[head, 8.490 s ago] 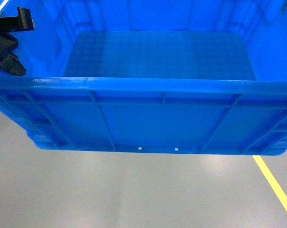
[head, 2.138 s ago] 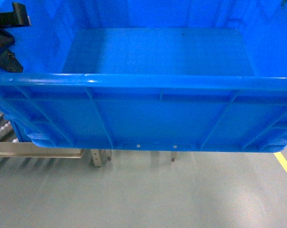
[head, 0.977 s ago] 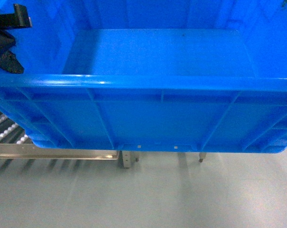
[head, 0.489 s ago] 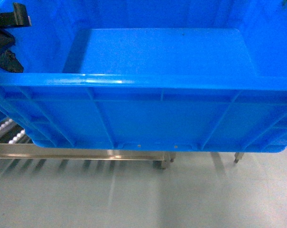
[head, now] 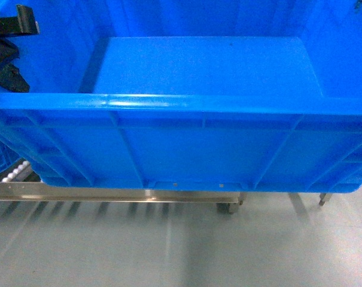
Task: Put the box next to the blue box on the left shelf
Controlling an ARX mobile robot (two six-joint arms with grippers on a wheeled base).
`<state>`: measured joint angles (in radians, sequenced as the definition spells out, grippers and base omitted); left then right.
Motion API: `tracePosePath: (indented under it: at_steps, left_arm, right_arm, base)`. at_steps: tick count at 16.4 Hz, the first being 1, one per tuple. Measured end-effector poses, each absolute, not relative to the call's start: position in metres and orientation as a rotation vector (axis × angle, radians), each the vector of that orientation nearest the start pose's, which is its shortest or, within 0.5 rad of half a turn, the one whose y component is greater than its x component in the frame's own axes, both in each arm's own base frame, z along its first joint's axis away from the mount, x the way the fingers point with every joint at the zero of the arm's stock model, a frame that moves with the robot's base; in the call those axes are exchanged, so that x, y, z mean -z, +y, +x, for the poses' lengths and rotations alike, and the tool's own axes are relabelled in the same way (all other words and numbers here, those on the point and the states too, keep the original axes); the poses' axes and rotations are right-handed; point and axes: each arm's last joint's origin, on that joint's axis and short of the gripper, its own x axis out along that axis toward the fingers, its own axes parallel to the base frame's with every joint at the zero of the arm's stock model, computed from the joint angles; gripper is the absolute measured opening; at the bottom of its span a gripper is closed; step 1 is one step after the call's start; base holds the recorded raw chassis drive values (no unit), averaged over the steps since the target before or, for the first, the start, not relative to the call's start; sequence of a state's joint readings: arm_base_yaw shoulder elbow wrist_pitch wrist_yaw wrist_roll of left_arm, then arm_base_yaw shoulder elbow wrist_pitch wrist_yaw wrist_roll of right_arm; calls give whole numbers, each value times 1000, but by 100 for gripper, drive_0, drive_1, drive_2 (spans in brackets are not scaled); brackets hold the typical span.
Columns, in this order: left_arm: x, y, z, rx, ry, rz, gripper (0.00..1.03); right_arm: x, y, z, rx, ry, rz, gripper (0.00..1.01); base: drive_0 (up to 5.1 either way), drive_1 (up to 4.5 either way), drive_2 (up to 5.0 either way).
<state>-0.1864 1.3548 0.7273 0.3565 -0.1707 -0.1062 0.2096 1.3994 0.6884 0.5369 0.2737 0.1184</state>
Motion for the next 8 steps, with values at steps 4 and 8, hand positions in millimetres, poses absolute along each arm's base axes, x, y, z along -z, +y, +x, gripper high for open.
tracePosePath:
  at_steps: [4,8]
  left_arm:
    - [-240,-49,286,2,268,-57,8]
    - [-240,-49,286,2,270,-57,8]
  right_arm:
    - [-232,53,289,75,167,76,16]
    - [-232,54,289,74,168,76,16]
  base:
    - [-500,241,241]
    - [-500,241,241]
